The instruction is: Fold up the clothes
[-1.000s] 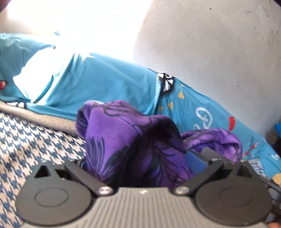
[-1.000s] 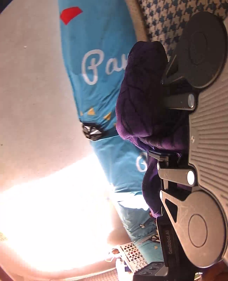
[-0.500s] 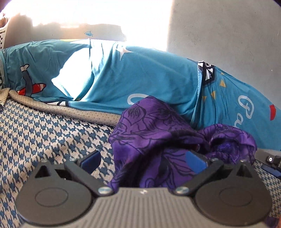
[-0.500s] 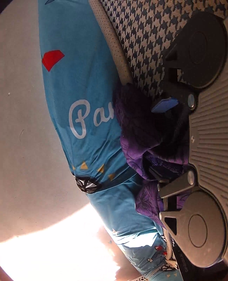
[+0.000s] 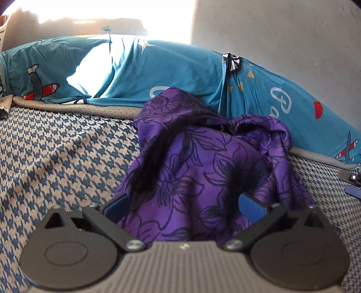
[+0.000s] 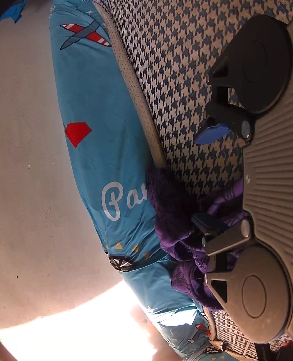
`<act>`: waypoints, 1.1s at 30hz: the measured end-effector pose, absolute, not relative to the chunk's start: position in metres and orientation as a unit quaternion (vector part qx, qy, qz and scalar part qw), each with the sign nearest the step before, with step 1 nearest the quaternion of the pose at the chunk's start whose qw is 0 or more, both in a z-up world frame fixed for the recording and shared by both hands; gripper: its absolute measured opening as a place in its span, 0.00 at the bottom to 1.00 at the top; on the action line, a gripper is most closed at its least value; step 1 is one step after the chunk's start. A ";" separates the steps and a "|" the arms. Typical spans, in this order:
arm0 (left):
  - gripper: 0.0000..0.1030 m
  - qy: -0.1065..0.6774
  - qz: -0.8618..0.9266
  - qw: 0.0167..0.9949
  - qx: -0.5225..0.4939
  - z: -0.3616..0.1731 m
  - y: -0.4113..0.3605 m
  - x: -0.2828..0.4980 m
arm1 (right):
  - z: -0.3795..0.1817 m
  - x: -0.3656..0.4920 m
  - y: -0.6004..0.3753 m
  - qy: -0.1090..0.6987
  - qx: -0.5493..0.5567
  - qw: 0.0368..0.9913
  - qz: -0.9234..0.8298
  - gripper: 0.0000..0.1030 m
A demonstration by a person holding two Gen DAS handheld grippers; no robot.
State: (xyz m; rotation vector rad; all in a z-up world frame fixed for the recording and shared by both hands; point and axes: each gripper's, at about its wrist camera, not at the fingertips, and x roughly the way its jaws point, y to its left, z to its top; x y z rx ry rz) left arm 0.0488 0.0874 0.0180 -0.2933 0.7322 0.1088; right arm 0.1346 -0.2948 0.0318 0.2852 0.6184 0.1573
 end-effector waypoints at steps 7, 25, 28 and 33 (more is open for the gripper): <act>1.00 0.376 0.050 0.914 -0.142 0.006 0.073 0.012 | 0.023 0.103 -0.335 0.341 0.165 0.923 0.058 0.69; 1.00 0.402 0.080 0.896 -0.170 -0.016 0.073 -0.036 | -0.035 0.088 -0.365 0.428 0.302 0.851 0.043 0.70; 1.00 0.404 0.080 0.895 -0.172 -0.017 0.073 -0.035 | -0.035 0.086 -0.361 0.426 0.295 0.854 0.036 0.68; 1.00 0.406 0.083 0.894 -0.173 -0.019 0.073 -0.034 | -0.039 0.085 -0.357 0.431 0.312 0.846 0.043 0.49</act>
